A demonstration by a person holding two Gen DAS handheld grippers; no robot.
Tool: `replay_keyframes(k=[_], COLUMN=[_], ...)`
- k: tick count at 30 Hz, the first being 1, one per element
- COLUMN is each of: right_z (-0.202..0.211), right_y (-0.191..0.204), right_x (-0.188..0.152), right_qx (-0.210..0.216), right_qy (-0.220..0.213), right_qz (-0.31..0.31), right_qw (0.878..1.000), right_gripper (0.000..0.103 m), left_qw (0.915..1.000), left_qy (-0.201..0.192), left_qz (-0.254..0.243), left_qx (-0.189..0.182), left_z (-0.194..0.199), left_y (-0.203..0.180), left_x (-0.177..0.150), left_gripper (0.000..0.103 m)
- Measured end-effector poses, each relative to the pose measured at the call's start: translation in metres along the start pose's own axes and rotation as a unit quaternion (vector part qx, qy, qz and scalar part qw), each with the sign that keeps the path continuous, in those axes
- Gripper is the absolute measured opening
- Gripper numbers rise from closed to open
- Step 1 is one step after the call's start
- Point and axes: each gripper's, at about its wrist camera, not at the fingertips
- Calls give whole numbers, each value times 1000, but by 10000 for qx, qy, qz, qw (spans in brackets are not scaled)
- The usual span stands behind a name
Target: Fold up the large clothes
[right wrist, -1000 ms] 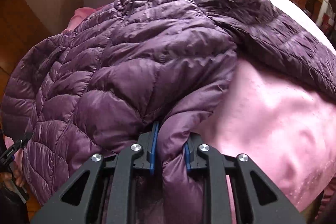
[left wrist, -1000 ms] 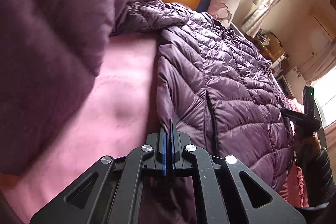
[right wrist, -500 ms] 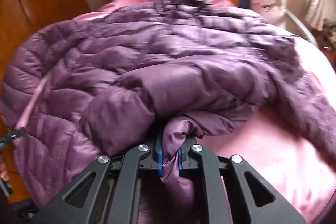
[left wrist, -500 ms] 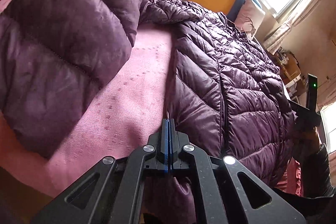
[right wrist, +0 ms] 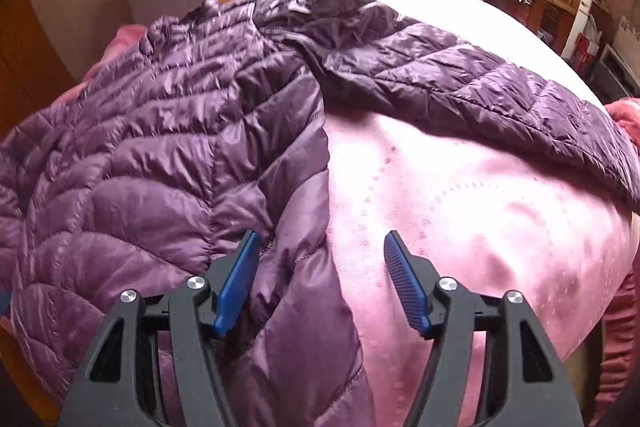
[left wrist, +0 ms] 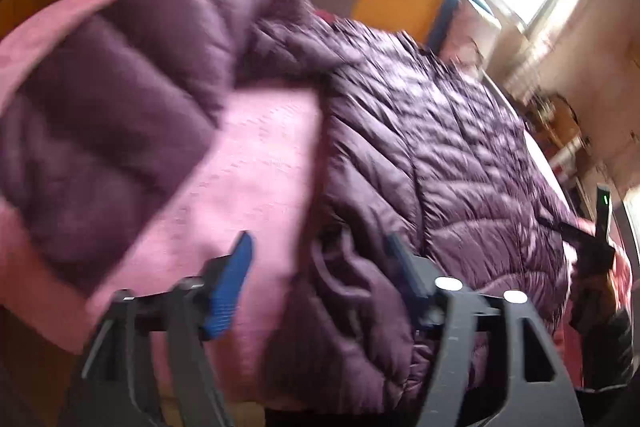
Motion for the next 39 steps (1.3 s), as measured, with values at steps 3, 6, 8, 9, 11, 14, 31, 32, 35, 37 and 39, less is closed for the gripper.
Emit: replay_keyframes(k=[3,6,8,9,11,14,31,32,35,37,39], right_z=[19,40,40,39,40,33,-6,-7,-11,-13,-17], right_y=[22,44,65,77,94,115,166,167,165,162,159], right_x=[-6,-20,-27,-31,-41,-58,-94,-95,-96,-95,-92], right_qx=[102,302,512,620,732,819,805,789,786,819,835], right_qy=[-366,-534,-486,-432,-341,-131,152,144,135,162,223], right_qz=[168,442,617,727,908,1121,1804,1829,1839,1786,1732], right_qw=[9991,9971,9956,9945,9926,9902,9802,9798,9797,9804,9811], right_gripper=[81,85,85,86,86,86,93,93,93,94,94], left_qw=[9977,9889,9808,9782,9751,9705,9473,9455,9438,9418,9351], left_qy=[-204,-421,-498,-494,-462,-472,-1261,-1149,-570,-26,417], left_qz=[552,1163,1470,1559,1701,2085,2917,3009,3071,2988,3005], left_qx=[345,827,1183,1278,1348,1115,400,469,1078,1544,1829], left_z=[28,51,58,58,54,38,110,106,80,51,20], left_y=[29,60,80,90,108,135,254,264,289,297,303], left_x=[-11,-23,-32,-35,-39,-40,69,75,93,97,92], left_gripper=[72,73,86,87,87,87,4,4,4,4,4])
Point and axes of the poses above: each gripper's, at about its wrist camera, not at the fingertips, and z roughly against the way its jaws point, y to its left, x to its top, and after that the axes turned 15 degrees about -z, right-handed
